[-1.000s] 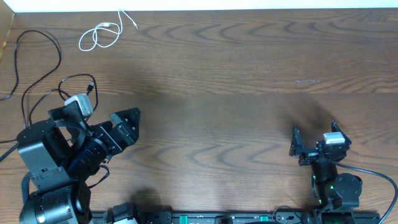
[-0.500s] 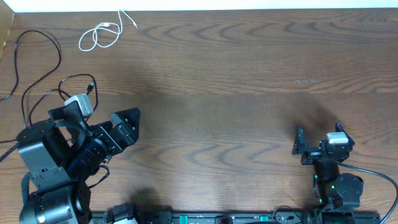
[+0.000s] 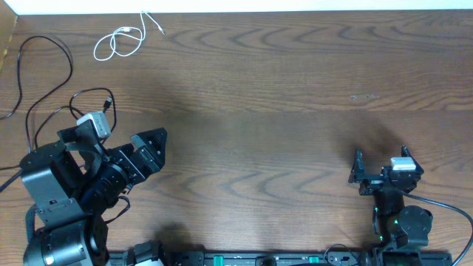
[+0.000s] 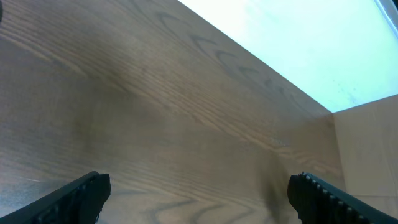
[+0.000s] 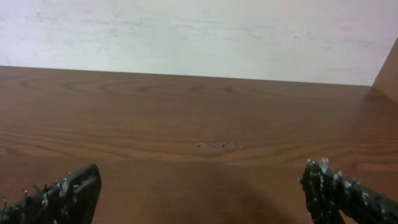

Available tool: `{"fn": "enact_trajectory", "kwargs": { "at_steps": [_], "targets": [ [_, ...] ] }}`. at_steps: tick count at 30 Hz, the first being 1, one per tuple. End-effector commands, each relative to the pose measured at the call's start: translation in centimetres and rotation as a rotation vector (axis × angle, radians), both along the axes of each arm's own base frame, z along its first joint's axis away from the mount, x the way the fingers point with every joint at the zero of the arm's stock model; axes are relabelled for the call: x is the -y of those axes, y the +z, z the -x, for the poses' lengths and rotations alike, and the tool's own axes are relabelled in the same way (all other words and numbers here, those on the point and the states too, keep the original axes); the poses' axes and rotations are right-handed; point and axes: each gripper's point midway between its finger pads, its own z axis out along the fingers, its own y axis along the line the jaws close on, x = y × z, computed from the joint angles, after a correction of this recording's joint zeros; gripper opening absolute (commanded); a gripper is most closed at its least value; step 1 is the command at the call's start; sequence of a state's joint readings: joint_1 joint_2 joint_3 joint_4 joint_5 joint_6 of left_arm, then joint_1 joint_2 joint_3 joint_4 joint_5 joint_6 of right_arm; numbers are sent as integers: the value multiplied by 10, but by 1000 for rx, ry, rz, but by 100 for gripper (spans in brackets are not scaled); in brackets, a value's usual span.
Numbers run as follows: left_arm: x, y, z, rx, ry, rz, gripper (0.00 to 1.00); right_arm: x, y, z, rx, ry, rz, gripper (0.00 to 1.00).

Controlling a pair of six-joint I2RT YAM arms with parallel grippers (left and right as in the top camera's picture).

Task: Untangle cables

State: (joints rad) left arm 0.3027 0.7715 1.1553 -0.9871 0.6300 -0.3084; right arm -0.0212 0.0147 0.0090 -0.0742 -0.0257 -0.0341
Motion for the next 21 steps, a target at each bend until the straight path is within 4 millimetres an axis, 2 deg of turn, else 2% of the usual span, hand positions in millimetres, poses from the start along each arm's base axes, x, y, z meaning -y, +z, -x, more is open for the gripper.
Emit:
{"fn": "enact_trajectory", "kwargs": {
  "at_steps": [1,11,16,21],
  "targets": [
    [1,3,0,15,-17,-15,96,4,0,0,2,-18,9,99],
    [1,3,0,15,-17,-15,96,4,0,0,2,-18,9,99],
    [11,3,2,15,-60,-14,96,4,0,0,1,-18,9,99],
    [11,3,2,15,-61,-14,96,4,0,0,1,-18,9,99]
  ]
}}
